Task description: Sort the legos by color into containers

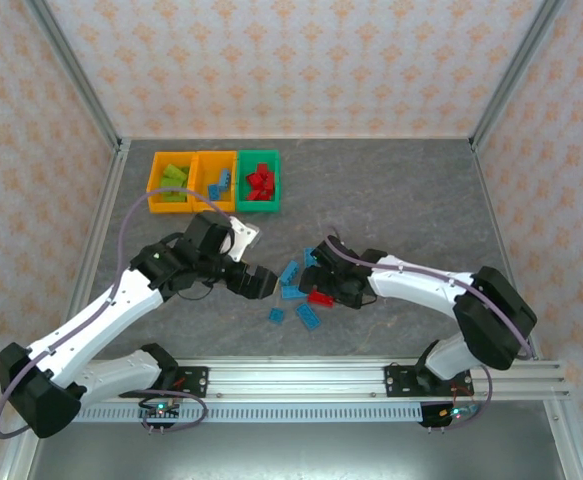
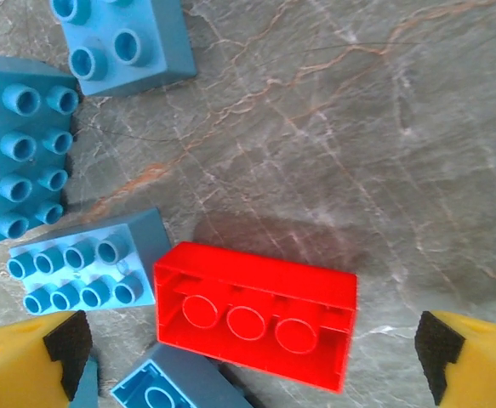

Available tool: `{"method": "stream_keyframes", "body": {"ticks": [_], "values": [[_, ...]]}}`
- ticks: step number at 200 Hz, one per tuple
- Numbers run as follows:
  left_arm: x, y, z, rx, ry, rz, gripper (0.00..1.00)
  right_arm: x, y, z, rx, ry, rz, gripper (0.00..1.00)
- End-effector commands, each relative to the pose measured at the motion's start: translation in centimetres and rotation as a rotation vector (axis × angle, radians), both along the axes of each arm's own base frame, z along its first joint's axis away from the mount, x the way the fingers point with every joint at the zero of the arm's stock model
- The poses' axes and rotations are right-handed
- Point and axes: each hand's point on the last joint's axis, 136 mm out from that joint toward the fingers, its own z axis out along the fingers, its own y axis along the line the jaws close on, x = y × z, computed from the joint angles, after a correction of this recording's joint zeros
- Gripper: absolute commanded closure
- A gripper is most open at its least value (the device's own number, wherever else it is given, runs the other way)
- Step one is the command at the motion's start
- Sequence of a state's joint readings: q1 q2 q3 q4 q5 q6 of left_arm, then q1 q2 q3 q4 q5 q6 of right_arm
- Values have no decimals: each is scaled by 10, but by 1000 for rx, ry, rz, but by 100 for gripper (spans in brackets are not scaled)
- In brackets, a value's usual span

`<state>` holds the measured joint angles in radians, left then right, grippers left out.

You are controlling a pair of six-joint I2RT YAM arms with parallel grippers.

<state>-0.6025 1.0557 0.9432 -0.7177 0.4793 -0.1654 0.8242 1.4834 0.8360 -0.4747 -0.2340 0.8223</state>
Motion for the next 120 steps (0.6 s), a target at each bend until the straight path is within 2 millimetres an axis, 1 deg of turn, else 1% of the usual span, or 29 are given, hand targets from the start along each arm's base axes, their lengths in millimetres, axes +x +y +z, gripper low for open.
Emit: {"method": "stream_keyframes", "body": {"ticks": [1,17,38,60,68,87,95,107,120], "values": [[7,12,-9,68,-66,27,0,2,4,-9,-14,19,-8,4],[10,20,-9,90,-89,63,0,1,1,-20,-65,46,3,9],[9,25,0,102,-118,69,0,2,-5,-29,-139,58,7,17],[7,32,9,121,-125,81,0,3,-8,-29,-166,40,-6,29],[6,34,14,133,-127,82,0,3,-9,-29,-170,40,-10,31],[5,42,22,166,-145,86,0,6,-8,-20,-150,16,-25,42],[5,45,25,181,-157,84,0,8,-7,-13,-133,-2,-34,45],[5,49,25,207,-174,78,0,12,-6,0,-107,-41,-47,47],[6,55,23,235,-192,88,0,19,-6,19,-81,-97,-62,47]]}}
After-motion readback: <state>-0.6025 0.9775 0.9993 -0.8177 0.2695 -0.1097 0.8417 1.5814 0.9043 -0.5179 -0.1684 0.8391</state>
